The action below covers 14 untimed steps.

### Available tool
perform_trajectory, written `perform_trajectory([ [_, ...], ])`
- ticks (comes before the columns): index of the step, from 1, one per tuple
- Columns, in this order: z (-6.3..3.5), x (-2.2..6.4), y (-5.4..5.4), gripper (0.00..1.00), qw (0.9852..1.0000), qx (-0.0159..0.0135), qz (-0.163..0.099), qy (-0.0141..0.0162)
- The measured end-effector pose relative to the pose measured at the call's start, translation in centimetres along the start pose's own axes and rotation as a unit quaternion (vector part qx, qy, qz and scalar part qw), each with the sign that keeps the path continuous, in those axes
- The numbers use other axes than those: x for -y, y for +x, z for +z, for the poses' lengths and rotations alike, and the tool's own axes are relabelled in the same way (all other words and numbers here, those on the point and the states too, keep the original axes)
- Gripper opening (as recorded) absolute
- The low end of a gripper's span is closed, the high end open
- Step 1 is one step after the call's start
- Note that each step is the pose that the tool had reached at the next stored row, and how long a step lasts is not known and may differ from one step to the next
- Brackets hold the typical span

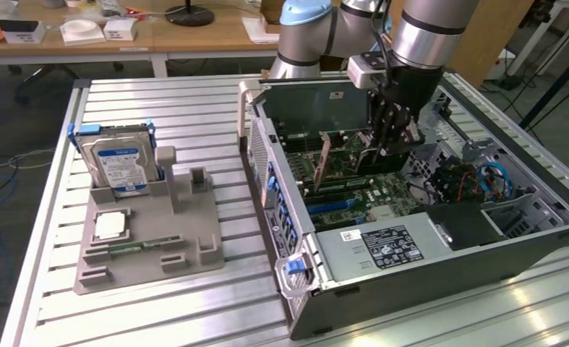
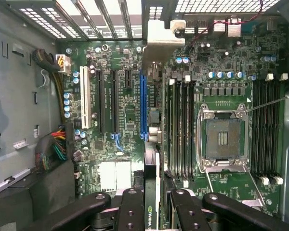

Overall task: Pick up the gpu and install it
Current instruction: 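Insert the gpu into the slot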

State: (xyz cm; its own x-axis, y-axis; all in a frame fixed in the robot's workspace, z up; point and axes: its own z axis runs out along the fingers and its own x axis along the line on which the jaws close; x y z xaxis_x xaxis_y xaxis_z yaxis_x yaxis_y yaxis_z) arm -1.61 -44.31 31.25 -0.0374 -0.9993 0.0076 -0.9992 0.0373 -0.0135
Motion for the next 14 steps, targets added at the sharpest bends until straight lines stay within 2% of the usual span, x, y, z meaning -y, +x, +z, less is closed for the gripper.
perform_trajectory([
  [5, 0.21, -0.14, 0.4, 0.26, 1.0, -0.0001, 0.0, 0.0],
  [14, 1.66, -2.21, 0.5, 0.26, 1.0, -0.0007, 0.0, 0.0],
])
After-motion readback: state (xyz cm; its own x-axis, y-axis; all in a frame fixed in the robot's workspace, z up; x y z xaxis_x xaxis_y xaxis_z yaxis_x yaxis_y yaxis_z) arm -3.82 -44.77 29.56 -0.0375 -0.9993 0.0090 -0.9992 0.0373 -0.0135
